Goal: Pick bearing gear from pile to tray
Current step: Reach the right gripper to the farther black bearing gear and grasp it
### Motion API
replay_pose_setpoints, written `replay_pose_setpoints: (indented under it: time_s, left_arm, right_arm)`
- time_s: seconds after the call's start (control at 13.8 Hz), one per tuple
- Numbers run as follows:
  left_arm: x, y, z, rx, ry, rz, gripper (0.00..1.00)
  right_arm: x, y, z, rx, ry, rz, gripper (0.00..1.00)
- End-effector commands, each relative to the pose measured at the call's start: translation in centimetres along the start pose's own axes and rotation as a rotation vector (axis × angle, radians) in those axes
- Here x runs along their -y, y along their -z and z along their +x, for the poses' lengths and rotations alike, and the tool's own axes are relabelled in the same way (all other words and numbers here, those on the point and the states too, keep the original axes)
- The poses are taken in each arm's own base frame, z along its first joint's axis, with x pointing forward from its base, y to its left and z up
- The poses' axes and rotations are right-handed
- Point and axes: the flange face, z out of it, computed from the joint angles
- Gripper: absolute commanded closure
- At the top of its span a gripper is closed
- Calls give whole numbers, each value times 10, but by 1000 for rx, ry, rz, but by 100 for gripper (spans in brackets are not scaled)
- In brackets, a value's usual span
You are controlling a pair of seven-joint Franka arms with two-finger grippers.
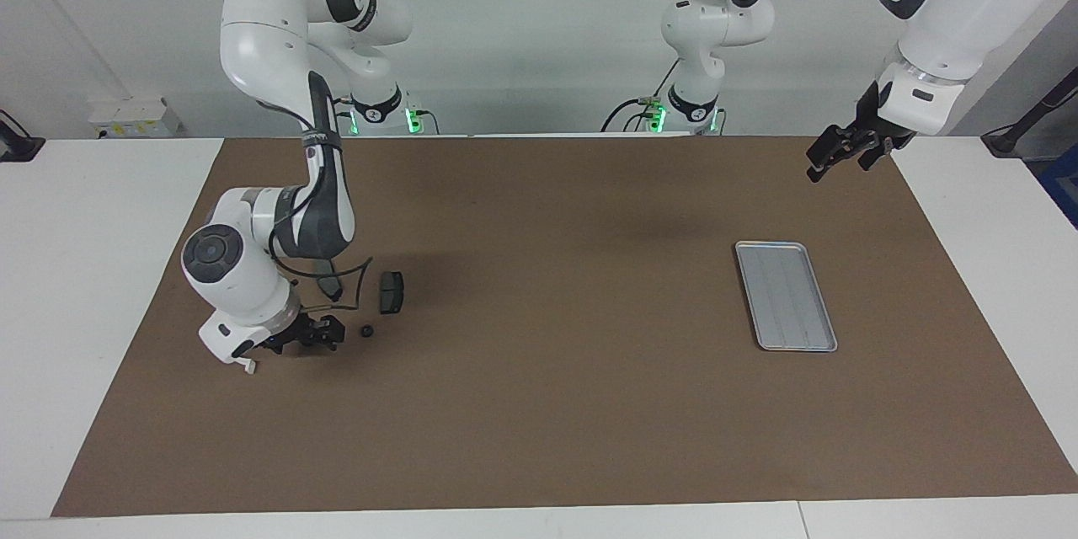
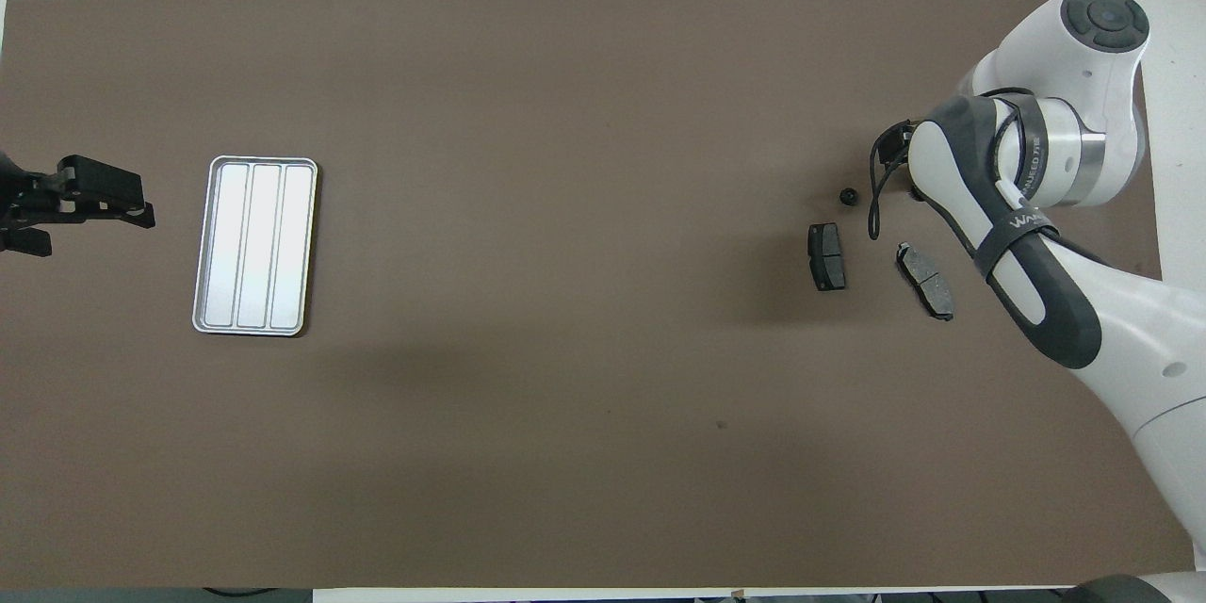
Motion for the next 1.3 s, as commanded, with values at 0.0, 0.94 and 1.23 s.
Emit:
replay_pose_setpoints:
  time_s: [0.0,0.94,1.23]
  left_arm:
    - [-1,3,-4,2,-3,-17,0]
    - [-1,3,-4,2,-3,-17,0]
    - [-1,3,-4,2,-3,-17,0]
  right_arm:
    - [-6,-2,-16,3,43,29,3]
    - [-7,-22,-33,-17,42,28,12]
    - [-7,-21,-34,-14,36,28,49]
